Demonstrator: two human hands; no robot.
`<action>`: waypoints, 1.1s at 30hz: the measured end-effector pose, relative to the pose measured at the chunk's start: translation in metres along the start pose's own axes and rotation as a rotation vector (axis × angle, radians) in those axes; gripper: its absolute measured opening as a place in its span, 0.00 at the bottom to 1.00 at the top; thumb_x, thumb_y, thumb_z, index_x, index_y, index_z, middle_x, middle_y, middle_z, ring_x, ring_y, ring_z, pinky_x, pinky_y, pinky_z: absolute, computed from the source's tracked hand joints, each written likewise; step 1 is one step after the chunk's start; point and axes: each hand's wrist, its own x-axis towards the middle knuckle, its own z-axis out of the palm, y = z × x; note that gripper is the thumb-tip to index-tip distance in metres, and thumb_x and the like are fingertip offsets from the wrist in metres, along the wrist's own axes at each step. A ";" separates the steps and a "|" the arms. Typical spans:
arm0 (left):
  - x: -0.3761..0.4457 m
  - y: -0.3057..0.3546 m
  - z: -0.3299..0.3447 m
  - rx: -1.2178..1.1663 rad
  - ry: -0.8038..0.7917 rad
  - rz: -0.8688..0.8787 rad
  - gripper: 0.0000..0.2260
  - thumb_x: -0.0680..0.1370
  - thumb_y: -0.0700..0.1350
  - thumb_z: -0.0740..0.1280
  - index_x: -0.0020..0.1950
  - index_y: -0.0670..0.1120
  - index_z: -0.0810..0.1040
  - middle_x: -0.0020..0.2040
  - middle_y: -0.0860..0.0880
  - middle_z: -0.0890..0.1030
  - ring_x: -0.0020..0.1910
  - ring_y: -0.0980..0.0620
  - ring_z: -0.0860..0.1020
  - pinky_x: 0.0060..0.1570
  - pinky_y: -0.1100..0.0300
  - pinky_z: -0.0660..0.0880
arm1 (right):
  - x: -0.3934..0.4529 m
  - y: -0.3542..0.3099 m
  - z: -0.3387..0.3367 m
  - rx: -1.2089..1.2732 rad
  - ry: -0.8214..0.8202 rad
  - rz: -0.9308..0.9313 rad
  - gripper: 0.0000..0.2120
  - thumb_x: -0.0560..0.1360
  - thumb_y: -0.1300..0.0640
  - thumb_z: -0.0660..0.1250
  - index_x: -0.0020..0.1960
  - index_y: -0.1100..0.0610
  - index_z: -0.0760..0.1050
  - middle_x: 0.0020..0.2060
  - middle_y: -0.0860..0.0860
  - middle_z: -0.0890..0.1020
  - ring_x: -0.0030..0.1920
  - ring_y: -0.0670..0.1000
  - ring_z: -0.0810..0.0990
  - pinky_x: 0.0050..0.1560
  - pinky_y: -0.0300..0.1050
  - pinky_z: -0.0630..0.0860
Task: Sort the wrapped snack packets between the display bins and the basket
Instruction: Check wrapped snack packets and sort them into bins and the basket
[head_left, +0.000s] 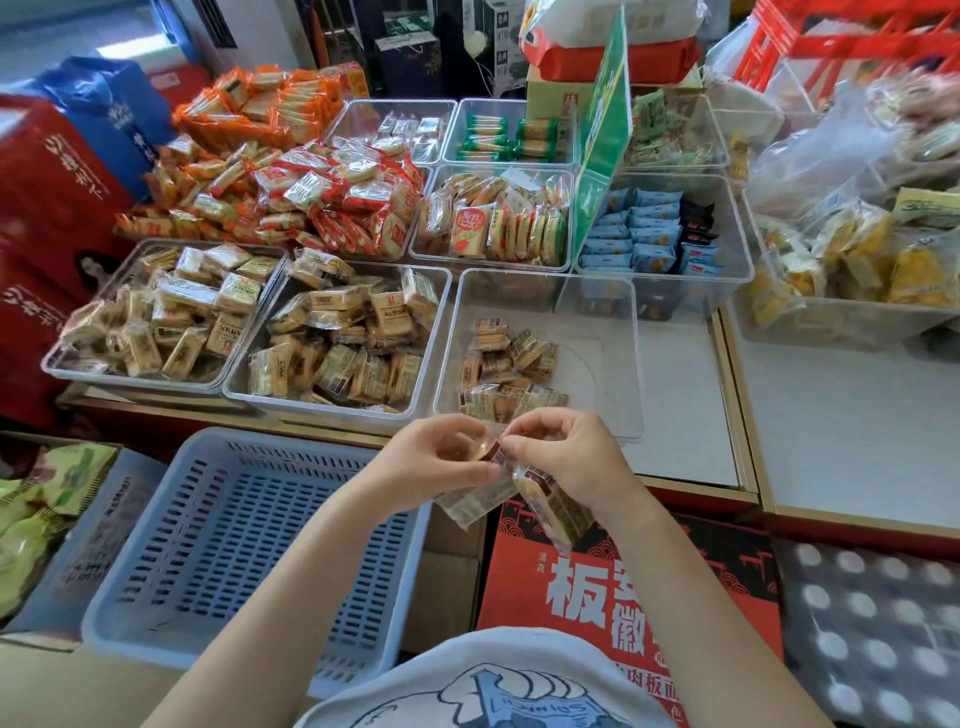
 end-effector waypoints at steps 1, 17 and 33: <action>0.000 -0.001 0.001 -0.025 0.022 0.017 0.22 0.72 0.50 0.79 0.64 0.50 0.80 0.49 0.49 0.87 0.49 0.51 0.86 0.54 0.50 0.82 | 0.000 0.000 0.001 0.010 -0.004 0.002 0.02 0.76 0.61 0.75 0.44 0.55 0.85 0.38 0.52 0.86 0.38 0.43 0.82 0.41 0.34 0.78; 0.001 -0.009 -0.002 -0.429 0.009 0.064 0.15 0.73 0.54 0.79 0.56 0.53 0.80 0.49 0.29 0.78 0.45 0.42 0.79 0.43 0.52 0.77 | 0.007 0.004 0.006 -0.069 0.101 -0.044 0.03 0.78 0.56 0.73 0.45 0.53 0.83 0.39 0.49 0.84 0.40 0.42 0.81 0.44 0.31 0.76; -0.004 -0.004 0.007 -0.497 -0.070 -0.016 0.20 0.73 0.41 0.74 0.63 0.44 0.73 0.47 0.45 0.86 0.47 0.47 0.85 0.47 0.53 0.83 | 0.000 0.006 0.009 0.102 0.198 0.030 0.04 0.78 0.55 0.72 0.46 0.54 0.82 0.40 0.49 0.85 0.38 0.44 0.83 0.38 0.36 0.79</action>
